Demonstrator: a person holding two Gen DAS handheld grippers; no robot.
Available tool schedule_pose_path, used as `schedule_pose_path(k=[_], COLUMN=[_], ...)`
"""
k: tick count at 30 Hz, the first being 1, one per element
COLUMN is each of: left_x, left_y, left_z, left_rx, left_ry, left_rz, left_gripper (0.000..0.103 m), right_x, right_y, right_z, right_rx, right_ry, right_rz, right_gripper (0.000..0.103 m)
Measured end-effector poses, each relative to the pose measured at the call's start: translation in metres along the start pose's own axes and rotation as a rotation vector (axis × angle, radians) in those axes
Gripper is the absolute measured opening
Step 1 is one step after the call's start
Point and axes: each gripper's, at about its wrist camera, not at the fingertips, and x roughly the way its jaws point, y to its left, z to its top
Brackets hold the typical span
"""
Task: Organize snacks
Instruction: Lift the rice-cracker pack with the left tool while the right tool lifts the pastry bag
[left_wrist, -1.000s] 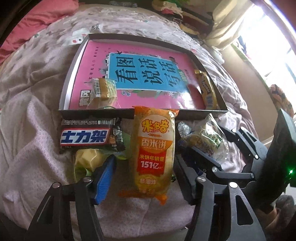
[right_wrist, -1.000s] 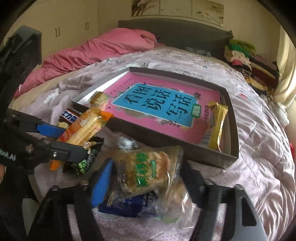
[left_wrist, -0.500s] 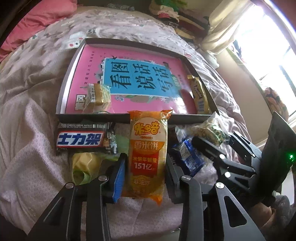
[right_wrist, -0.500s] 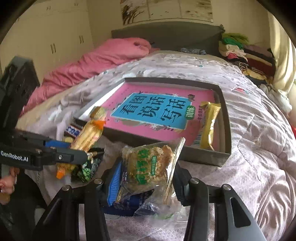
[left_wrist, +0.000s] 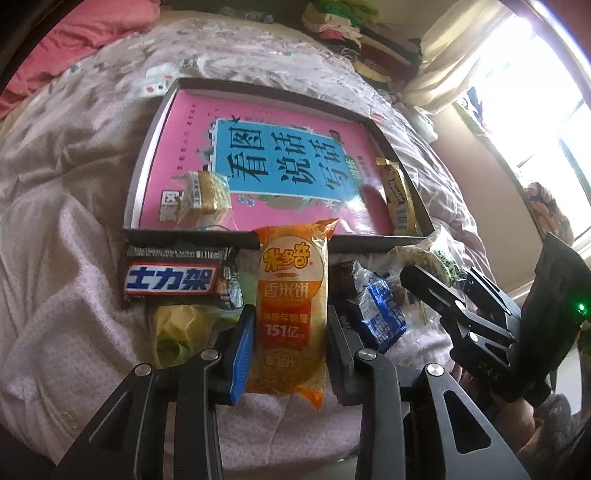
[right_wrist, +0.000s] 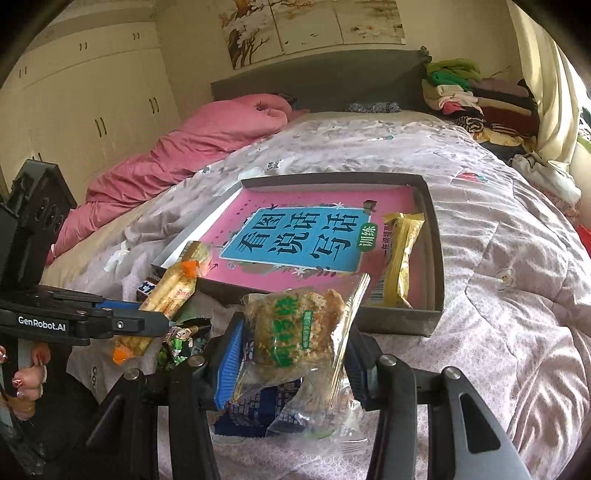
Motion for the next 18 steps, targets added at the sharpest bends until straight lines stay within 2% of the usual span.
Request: schedule_pose_path(k=[6,18], left_x=[-0.002,-0.031], left_y=[-0.003,-0.010], left_z=[0.001,0.007], left_rx=[0.003,0.022], left_ry=[-0.013,-0.085], left_rz=[0.001,0.017], left_gripper=[0.035,0.035], right_x=[-0.003,-0.019], right_y=[0.002,0.001], right_z=[0.000,0.008], right_rx=[-0.006,0.023], right_ry=[-0.017,-0.094], right_rz=[-0.001,0.023], right_gripper=[0.049,0.049])
